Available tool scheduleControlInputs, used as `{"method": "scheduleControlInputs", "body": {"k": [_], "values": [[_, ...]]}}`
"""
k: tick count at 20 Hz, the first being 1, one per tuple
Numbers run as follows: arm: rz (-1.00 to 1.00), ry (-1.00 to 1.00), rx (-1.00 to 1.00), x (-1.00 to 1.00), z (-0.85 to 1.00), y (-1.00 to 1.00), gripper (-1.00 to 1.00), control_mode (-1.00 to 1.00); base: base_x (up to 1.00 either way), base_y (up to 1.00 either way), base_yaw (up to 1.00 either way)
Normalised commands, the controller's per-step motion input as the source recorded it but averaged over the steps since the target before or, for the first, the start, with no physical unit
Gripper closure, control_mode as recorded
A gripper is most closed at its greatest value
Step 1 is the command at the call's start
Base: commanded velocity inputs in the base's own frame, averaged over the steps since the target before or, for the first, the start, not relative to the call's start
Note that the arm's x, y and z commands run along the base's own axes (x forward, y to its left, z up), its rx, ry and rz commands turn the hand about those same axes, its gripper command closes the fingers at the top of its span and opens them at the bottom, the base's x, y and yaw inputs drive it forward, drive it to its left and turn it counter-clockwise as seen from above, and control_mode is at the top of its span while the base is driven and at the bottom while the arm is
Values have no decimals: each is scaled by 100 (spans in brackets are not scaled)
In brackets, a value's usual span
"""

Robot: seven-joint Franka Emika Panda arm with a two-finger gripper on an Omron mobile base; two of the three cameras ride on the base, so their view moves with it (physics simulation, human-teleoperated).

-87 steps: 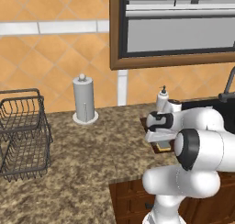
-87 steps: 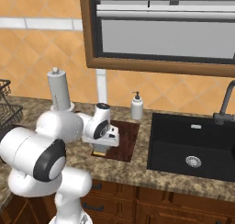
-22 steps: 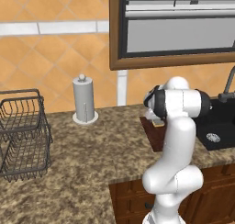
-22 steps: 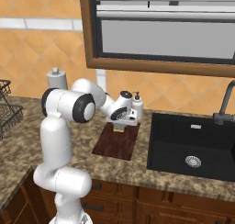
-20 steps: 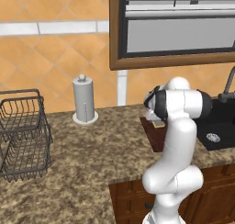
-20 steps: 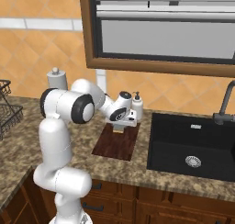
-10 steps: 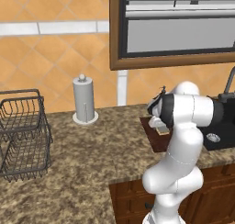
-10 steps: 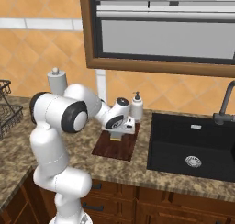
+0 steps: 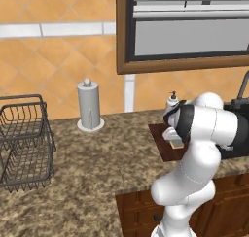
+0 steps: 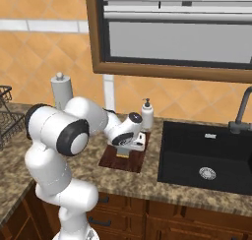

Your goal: Pick up the sponge from the counter and clean the cutting board by briefly scrubbing or pressing down on the cutting board. Once finished, release the sponge.

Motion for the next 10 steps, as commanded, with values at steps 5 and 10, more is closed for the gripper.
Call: {"method": "scheduleControlInputs", "body": {"k": [5,10], "values": [[4,0,3,-100,-65,5,100,-100,0,0,0],[21,0,1,-100,-56,12,100,-100,0,0,0]]}}
